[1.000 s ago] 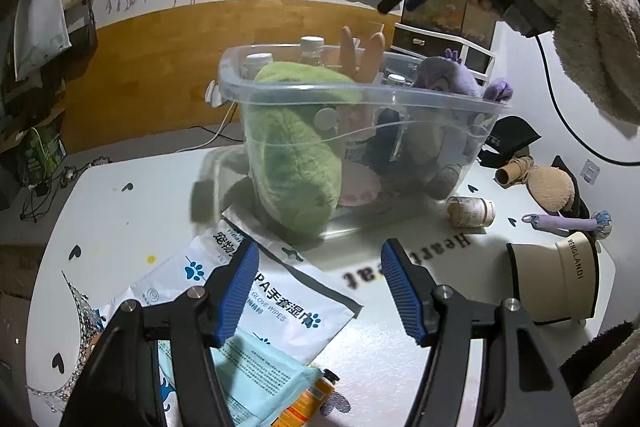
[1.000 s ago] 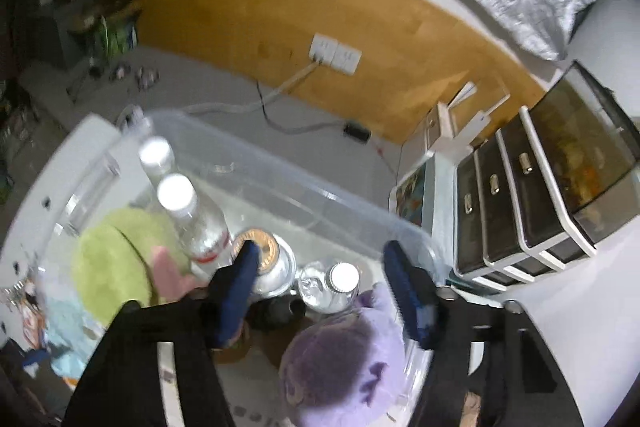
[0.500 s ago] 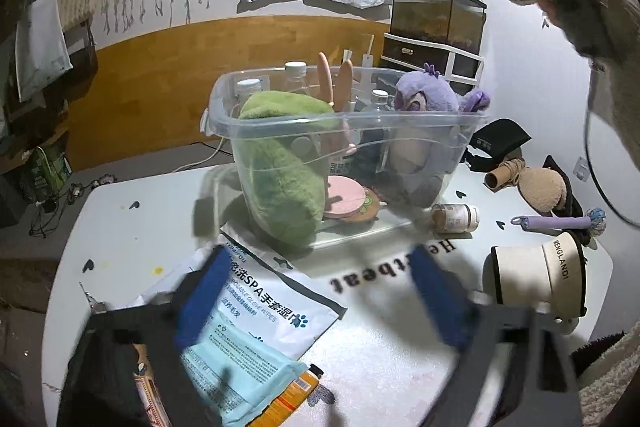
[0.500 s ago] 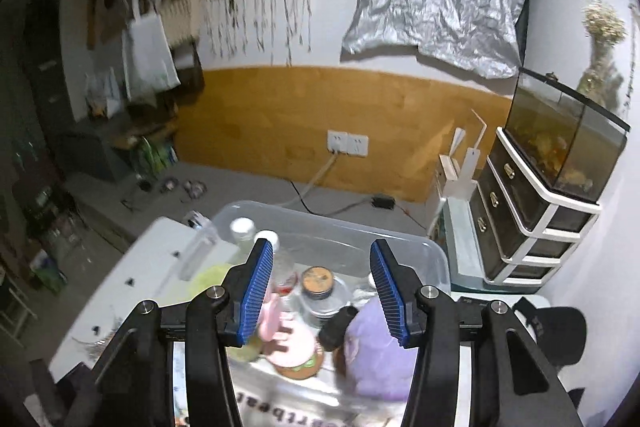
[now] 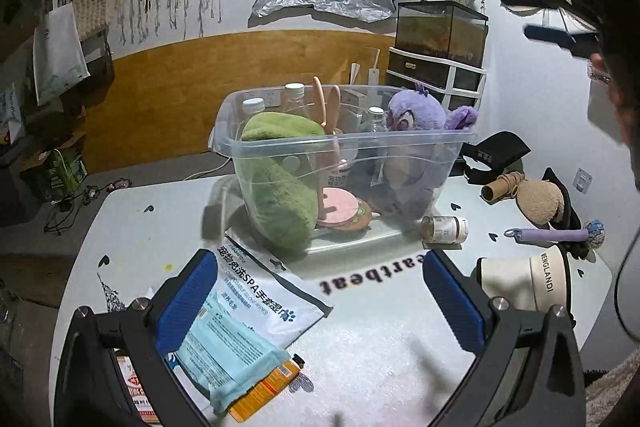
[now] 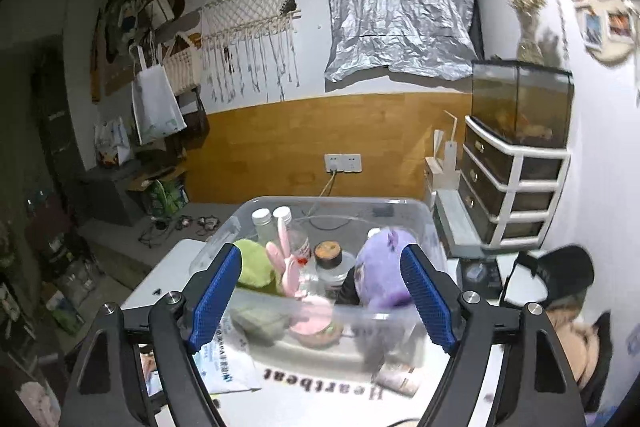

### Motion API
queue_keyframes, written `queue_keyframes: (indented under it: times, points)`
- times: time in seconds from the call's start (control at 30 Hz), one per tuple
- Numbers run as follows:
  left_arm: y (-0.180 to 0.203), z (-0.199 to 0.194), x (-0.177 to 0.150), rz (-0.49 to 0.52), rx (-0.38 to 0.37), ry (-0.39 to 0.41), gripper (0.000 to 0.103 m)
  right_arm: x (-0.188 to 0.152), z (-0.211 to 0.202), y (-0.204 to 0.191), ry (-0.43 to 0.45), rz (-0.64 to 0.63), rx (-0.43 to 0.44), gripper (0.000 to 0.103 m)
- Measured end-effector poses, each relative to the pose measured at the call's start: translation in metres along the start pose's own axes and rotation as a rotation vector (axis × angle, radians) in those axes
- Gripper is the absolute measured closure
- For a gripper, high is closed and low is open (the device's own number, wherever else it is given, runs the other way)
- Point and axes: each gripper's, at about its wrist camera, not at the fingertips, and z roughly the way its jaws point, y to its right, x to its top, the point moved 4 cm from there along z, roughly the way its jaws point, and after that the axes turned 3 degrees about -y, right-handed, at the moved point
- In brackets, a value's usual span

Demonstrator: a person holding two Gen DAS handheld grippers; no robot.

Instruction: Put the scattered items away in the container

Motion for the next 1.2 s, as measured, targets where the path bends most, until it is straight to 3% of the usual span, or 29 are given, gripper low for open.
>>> queue_keyframes:
  times: [0.03, 0.37, 0.63, 0.87, 1.0, 1.2]
  points:
    - [0.002, -0.002, 0.000, -0.002, 0.003, 0.000, 0.000, -0.006, -0.003, 0.001, -0.005, 0.014, 0.009, 0.000]
    - [0.014, -0.016, -0.003, -0.030, 0.023, -0.008, 0.000, -0.075, -0.012, -0.005, -0.078, 0.016, -0.043, 0.000]
    - [0.025, -0.028, -0.007, -0.030, 0.049, -0.006, 0.000, -0.119, -0.023, -0.004, -0.139, 0.021, -0.147, 0.000]
    - [0.034, -0.036, -0.011, -0.036, 0.062, -0.009, 0.000, -0.149, -0.029, 0.001, -0.202, 0.070, -0.163, 0.000]
    - [0.034, -0.039, -0.014, -0.055, 0.075, -0.013, 0.000, -0.164, -0.032, 0.002, -0.241, 0.092, -0.220, 0.000]
    - [0.036, -0.044, -0.019, -0.084, 0.095, -0.020, 0.000, -0.169, -0.046, 0.002, -0.214, 0.097, -0.258, 0.000]
